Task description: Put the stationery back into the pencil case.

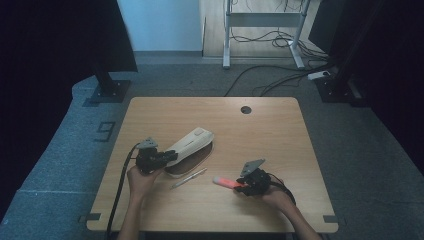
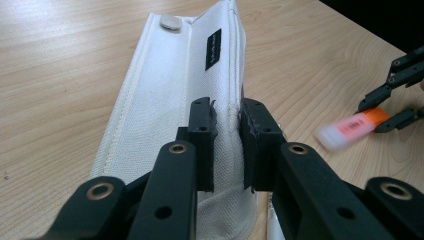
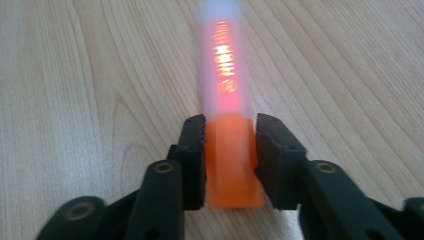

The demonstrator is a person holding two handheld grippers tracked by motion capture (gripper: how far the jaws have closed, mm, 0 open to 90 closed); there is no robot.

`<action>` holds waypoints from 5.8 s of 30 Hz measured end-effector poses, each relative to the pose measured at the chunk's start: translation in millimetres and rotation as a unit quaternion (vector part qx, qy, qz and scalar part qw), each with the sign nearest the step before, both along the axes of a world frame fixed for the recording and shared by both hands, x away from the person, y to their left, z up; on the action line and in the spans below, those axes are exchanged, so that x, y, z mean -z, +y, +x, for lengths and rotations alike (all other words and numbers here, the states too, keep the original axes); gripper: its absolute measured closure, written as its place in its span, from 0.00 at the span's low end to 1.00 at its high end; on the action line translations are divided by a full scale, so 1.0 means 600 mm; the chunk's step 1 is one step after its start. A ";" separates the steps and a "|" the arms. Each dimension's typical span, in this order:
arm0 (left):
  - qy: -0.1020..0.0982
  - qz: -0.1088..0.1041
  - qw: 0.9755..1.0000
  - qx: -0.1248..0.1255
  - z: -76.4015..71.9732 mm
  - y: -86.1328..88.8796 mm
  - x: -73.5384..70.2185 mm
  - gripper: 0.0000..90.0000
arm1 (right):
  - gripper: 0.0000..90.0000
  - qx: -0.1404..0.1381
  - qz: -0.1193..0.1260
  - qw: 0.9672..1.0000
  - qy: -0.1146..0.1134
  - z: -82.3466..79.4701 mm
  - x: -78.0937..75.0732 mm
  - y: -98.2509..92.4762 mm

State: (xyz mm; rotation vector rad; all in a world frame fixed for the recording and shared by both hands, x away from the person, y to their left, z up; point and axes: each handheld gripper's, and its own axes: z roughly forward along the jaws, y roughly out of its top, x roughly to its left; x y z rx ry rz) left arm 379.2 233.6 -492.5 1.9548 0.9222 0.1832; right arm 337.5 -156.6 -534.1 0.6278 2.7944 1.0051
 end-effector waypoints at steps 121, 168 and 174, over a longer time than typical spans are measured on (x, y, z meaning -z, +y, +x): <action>-0.004 -0.018 1.000 0.003 -0.003 -0.003 -0.008 0.86 | 0.61 0.061 0.036 0.997 -0.005 0.153 -0.025 0.163; -0.006 -0.017 1.000 -0.007 -0.001 0.012 -0.008 0.86 | 0.55 0.045 0.046 0.998 -0.006 0.139 -0.030 0.167; -0.004 -0.020 1.000 -0.012 -0.001 0.020 -0.008 0.86 | 0.49 0.024 0.043 0.999 -0.009 0.120 -0.022 0.176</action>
